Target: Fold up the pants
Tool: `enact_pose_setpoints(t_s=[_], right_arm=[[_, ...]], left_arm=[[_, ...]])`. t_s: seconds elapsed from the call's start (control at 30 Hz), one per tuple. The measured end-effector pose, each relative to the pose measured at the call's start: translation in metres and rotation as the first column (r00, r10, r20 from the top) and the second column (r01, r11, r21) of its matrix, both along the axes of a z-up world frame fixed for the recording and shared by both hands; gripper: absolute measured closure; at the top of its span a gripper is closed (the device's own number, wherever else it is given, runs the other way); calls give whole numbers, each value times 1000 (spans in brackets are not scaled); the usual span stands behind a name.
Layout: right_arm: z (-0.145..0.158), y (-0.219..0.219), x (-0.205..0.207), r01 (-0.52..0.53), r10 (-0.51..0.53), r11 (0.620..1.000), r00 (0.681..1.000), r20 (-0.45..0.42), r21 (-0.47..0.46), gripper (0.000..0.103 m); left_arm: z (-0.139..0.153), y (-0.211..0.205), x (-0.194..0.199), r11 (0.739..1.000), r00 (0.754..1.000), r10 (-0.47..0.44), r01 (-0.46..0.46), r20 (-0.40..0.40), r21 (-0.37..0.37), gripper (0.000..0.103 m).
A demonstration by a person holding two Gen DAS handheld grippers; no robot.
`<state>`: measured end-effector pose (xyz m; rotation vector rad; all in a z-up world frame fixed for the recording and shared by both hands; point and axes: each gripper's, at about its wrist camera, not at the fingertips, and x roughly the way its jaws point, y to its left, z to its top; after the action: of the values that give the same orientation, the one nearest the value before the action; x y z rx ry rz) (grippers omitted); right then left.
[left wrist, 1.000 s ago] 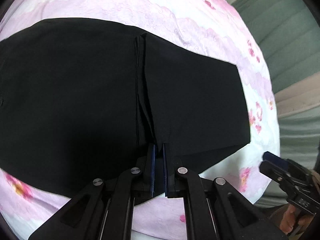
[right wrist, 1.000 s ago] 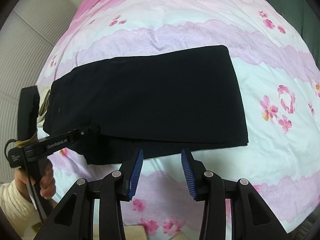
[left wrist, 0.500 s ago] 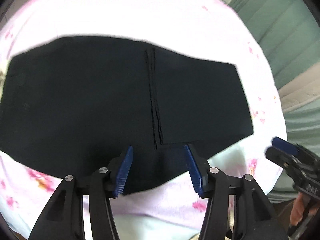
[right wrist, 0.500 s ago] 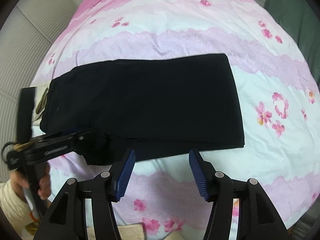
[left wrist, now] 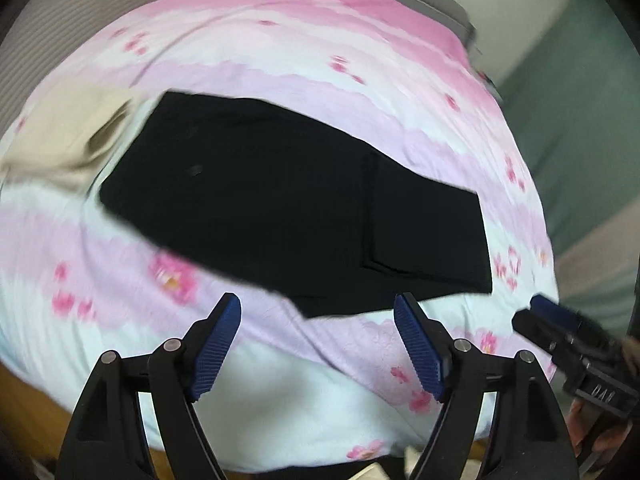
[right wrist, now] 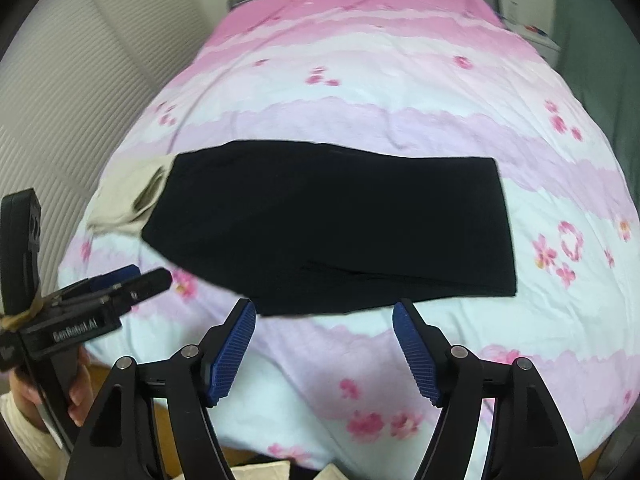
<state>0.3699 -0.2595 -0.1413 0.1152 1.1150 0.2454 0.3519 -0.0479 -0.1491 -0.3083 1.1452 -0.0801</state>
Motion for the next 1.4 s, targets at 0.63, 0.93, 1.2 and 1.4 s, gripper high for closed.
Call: enact_pose_setpoints(t_s=[0.63, 0.93, 1.2, 1.4], right_arm=[[17, 116, 2, -272, 272, 962, 961, 56, 5, 31], [-13, 208, 36, -322, 324, 941, 946, -2, -98, 31], [-51, 267, 82, -347, 331, 921, 937, -114, -175, 31], [-74, 297, 106, -369, 335, 901, 926, -175, -227, 31]], left_arm=[[6, 136, -41, 959, 956, 281, -275, 87, -74, 25], [-60, 209, 18, 962, 972, 233, -228, 12, -153, 26], [-139, 257, 68, 886, 960, 257, -281, -113, -368, 43], [-186, 274, 89, 841, 948, 262, -315, -179, -439, 49]])
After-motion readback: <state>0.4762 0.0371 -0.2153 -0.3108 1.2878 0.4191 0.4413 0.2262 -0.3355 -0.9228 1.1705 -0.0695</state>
